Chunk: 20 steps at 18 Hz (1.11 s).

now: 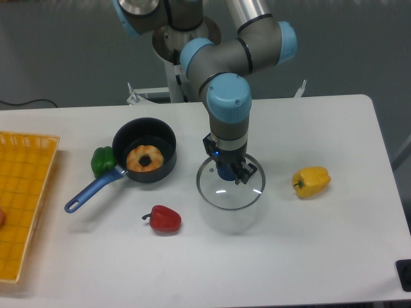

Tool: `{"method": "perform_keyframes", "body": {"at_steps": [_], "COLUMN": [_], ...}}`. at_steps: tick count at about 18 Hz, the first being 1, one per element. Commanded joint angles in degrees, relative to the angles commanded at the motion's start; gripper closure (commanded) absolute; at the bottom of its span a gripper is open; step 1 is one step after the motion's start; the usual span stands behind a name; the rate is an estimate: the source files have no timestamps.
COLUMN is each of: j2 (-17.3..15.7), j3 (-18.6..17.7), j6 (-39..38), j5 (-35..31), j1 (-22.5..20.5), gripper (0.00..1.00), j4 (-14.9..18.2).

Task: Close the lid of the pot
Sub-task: 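Hold the clear glass lid by its knob and lift it slightly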

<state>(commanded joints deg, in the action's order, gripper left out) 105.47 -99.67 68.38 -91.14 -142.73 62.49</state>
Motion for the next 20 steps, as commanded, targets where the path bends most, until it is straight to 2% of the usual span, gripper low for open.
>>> {"method": "perform_keyframes", "body": {"at_steps": [12, 16, 20], "j2": [-0.53, -2.02, -3.78], "j3": [-0.26, -0.7, -0.88], "j6": [0.0, -0.09, -0.18], "j5": [0.09, -0.17, -0.18], "j1": [0.26, 0.53, 0.79], "gripper": [0.52, 0.52, 0.52], "j4": [0.0, 0.17, 2.63]}}
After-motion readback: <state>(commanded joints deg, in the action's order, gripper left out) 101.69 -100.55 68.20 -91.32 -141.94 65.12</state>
